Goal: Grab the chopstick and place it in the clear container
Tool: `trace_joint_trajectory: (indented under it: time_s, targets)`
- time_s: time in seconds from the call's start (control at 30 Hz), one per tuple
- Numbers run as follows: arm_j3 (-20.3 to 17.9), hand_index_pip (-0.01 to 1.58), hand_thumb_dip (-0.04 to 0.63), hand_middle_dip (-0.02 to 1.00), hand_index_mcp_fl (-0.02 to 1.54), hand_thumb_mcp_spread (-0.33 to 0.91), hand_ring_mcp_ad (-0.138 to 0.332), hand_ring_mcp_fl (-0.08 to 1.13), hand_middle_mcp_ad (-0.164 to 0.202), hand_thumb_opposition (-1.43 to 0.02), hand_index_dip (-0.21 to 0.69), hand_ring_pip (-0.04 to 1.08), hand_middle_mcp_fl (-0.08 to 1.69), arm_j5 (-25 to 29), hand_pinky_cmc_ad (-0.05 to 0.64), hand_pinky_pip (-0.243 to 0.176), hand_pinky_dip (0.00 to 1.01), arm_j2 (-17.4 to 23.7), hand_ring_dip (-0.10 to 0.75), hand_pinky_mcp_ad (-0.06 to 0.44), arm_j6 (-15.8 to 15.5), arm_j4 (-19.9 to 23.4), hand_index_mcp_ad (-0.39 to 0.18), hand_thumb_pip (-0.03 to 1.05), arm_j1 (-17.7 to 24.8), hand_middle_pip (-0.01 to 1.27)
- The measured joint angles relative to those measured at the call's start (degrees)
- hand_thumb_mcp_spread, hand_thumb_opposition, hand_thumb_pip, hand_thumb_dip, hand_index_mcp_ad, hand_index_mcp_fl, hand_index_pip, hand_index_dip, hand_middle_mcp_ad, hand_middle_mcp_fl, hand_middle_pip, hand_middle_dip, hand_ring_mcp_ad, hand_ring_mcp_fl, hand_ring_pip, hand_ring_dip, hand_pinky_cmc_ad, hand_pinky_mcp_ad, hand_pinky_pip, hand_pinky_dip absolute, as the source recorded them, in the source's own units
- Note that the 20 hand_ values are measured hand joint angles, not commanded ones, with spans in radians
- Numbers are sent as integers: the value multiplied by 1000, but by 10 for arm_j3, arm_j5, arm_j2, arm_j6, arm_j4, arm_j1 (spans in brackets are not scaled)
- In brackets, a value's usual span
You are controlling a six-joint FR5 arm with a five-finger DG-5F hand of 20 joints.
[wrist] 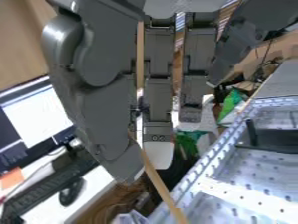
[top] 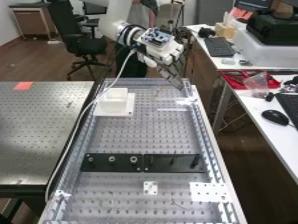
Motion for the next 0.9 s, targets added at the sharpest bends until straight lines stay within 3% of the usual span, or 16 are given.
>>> trace_joint_trajectory:
  time_s: [0.17,0.27,0.4,0.63,0.9]
  targets:
    - [44,679,250,571,1164,627,84,866,-9,-1098,112,24,1237,11,545,84,195,-33,391,180,29,-72,-122,508,-1,518]
    - [70,663,250,571,1161,627,86,831,-9,-1098,113,14,1237,16,543,80,192,-51,391,183,50,-108,-126,508,-3,518]
    - [94,660,250,574,1178,625,86,846,-10,-1100,126,21,1241,19,541,80,204,-68,389,182,62,-128,-126,508,-4,517]
    - [122,644,250,571,1178,625,82,836,-10,-1100,126,16,1237,20,534,80,230,-87,389,182,54,-142,-126,508,-3,518]
    - [163,628,250,571,1192,625,82,838,-12,-1096,127,17,1237,12,534,80,253,-118,389,188,66,-191,-124,508,-3,518]
